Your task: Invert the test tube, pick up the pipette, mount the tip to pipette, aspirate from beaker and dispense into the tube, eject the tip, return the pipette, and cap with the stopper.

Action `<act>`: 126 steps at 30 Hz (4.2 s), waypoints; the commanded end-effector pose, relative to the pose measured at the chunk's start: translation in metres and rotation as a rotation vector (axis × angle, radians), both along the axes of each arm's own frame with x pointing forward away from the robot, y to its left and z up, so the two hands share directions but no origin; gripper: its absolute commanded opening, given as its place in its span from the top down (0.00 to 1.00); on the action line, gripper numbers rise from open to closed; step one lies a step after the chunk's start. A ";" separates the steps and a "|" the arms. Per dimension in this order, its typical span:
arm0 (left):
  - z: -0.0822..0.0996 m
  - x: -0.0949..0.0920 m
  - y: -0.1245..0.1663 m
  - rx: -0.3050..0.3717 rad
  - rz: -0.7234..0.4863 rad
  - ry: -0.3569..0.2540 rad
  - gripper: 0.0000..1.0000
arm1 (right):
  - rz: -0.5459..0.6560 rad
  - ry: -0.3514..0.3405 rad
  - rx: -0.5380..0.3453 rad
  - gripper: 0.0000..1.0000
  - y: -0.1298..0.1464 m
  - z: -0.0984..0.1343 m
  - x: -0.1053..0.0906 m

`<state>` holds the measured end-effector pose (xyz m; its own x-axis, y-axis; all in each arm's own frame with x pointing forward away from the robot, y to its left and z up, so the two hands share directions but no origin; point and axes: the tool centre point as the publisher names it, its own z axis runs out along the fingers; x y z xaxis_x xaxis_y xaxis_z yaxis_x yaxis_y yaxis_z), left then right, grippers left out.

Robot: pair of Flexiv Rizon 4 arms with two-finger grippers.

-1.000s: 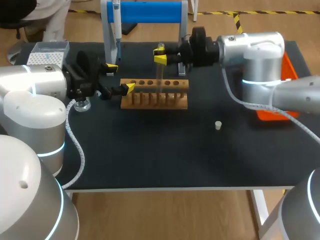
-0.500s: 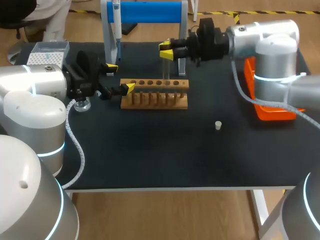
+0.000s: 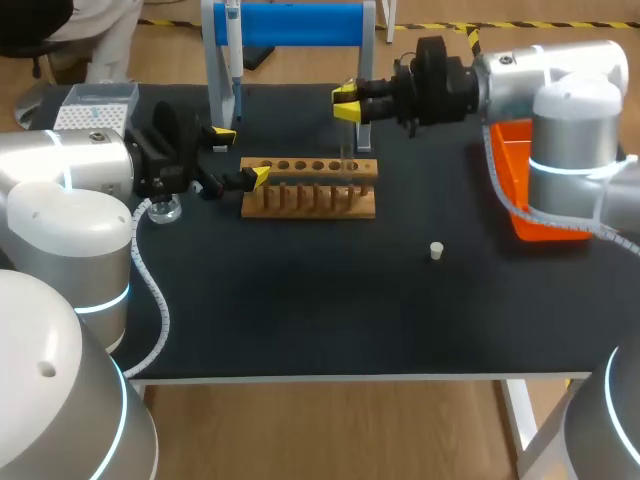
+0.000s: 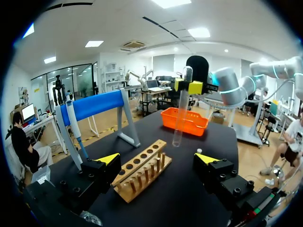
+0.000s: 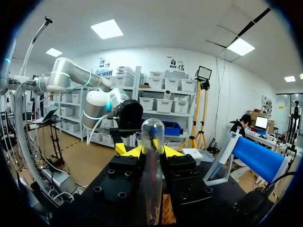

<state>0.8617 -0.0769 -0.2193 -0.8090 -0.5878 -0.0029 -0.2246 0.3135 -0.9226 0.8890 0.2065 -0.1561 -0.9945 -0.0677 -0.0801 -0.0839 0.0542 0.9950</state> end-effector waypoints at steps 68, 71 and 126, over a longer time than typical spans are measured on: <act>0.000 0.000 0.001 -0.003 -0.001 -0.001 0.00 | 0.066 1.653 -0.088 1.00 -0.027 -0.031 0.036; 0.000 0.000 0.001 -0.003 -0.001 -0.001 0.00 | 0.062 1.656 -0.091 1.00 -0.026 -0.034 0.035; 0.014 -0.029 -0.027 0.015 -0.269 -0.495 0.00 | 0.046 1.657 -0.098 1.00 -0.026 -0.039 0.035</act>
